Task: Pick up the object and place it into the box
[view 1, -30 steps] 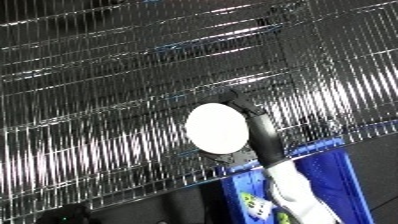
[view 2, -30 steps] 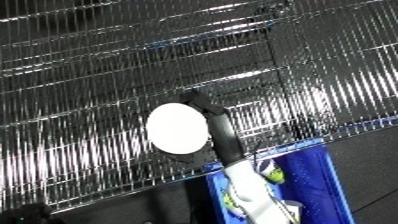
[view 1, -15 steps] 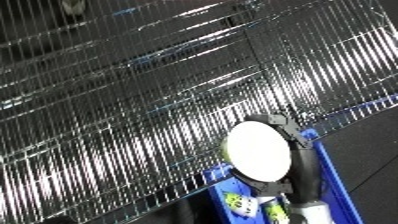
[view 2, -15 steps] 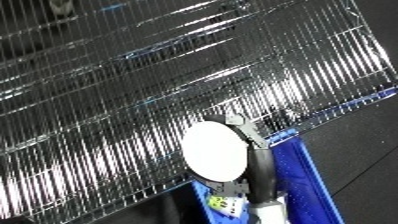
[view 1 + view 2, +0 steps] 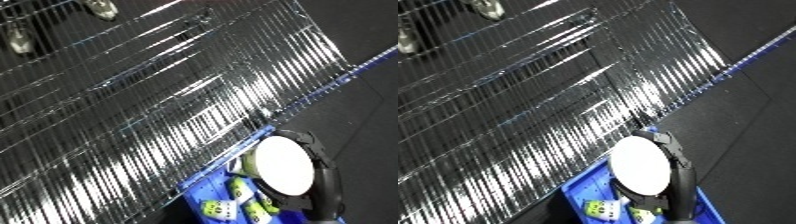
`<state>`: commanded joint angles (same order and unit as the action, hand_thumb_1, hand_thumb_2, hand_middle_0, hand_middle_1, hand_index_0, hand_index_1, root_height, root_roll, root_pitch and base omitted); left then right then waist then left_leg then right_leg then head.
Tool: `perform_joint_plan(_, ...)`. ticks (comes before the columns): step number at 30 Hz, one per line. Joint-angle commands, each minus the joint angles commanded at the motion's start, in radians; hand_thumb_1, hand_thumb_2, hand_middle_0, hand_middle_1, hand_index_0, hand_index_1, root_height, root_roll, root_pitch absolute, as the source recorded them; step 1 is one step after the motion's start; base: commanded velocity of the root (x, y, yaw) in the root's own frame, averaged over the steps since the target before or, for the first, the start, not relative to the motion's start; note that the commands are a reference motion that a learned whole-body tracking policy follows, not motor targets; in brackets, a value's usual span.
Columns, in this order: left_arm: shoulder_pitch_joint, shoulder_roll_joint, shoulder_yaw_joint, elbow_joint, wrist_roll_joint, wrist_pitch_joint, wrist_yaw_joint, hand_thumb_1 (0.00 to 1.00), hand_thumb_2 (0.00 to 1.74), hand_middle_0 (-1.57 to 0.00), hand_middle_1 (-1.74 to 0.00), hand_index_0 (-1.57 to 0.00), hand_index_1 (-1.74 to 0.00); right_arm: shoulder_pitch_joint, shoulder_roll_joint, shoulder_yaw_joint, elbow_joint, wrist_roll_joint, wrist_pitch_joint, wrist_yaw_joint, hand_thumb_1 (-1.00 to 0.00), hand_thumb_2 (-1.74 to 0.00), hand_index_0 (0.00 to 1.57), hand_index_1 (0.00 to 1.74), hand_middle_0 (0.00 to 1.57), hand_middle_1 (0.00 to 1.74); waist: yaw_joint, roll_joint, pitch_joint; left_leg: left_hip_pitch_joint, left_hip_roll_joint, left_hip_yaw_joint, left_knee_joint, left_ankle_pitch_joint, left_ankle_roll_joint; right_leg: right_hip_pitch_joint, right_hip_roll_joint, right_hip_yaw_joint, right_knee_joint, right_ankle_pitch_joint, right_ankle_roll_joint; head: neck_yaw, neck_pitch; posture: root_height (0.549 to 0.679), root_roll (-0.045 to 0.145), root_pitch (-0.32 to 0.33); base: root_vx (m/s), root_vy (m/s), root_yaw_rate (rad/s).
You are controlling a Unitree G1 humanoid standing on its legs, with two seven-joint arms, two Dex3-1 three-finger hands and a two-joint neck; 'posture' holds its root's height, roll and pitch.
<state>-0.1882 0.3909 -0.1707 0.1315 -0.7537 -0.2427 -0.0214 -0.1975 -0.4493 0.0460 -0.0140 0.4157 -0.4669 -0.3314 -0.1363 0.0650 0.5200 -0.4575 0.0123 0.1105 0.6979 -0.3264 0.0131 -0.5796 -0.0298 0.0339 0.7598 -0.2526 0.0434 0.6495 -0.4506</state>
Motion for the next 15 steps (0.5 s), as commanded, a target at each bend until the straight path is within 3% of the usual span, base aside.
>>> perform_joint_plan(5, 0.012, -0.022, -0.003, 0.009, -0.019, -0.029, 0.01, 1.0, 1.74, -1.57, -1.74, -1.57, -1.74, 0.05, -0.041, -0.051, 0.023, -0.003, -0.027, 0.011, -0.7, -1.22, 1.1, 1.22, 1.1, 1.22, -0.034, 0.021, 0.0, 0.03, -0.001, 0.023, -0.035, 0.01, -0.0088, 0.013, 0.0012, 0.02, -0.032, 0.004, -0.0011, 0.069, 0.014, 0.642, 0.09, 0.101, 0.007, 0.105, -0.109)
perform_joint_plan(15, 0.039, -0.032, 0.009, 0.013, -0.036, -0.056, 0.009, 1.0, 1.74, -1.57, -1.74, -1.57, -1.74, 0.127, -0.083, -0.09, 0.078, -0.029, -0.021, 0.005, -0.7, -1.22, 1.1, 1.22, 1.1, 1.22, -0.065, 0.031, 0.0, 0.052, -0.007, 0.036, -0.046, 0.001, -0.0073, 0.019, 0.0073, 0.031, -0.038, 0.001, -0.0048, 0.184, 0.013, 0.643, 0.098, 0.101, -0.006, 0.051, -0.039)
